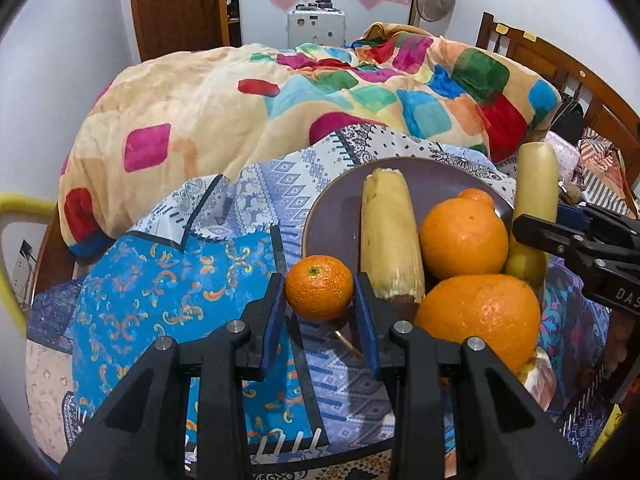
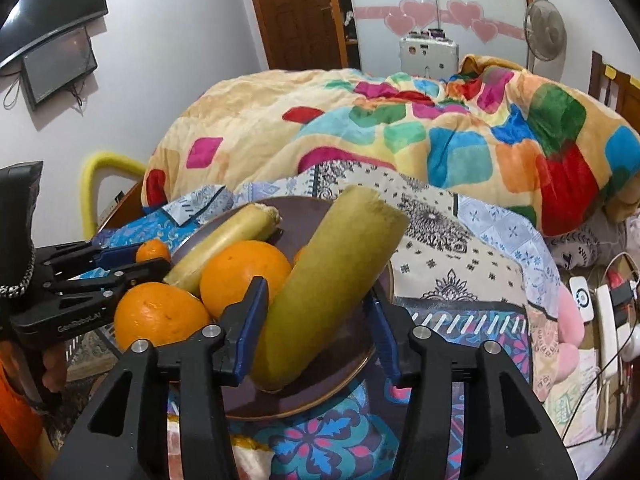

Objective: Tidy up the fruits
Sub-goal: 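Lower both held fruits onto the dark plate and open both tools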

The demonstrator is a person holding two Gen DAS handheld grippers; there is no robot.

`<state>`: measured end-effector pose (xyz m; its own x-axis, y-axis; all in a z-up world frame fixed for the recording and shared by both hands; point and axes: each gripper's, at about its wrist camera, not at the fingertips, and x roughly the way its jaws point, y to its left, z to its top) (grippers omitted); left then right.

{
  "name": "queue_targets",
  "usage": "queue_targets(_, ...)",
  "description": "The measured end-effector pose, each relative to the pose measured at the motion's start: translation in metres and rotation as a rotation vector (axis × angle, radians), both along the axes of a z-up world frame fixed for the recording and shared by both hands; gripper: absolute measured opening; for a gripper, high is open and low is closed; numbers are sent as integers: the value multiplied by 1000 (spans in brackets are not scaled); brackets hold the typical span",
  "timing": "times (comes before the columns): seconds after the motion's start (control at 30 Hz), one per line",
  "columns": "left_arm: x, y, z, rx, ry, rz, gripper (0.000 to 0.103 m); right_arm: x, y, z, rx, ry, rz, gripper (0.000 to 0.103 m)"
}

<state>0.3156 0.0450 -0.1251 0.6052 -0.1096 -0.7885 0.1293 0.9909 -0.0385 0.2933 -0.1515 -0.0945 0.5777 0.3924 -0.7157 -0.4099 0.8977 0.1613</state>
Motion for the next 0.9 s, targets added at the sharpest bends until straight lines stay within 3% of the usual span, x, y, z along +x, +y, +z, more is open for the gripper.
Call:
queue_targets(0.27,-18,-15,-4,111,-37,-43,34,5,-2,-5,12,39,0,52)
queue_targets(0.4,-16,-16,-5,98,-24,-50,36,5,-1,-5,-1,41,-4,53)
queue_targets(0.57,-16,-16,-10,92,1,-58,39,1,3,-8,-51,40,20,63)
queue_targets(0.73,-20,-10,-7,69,6,-35,43,-11,10,-3,-118,0,49,63)
queue_targets(0.9,-37,-4,7,60,-11,-12,44,-28,7,8,-121,-27,46,63)
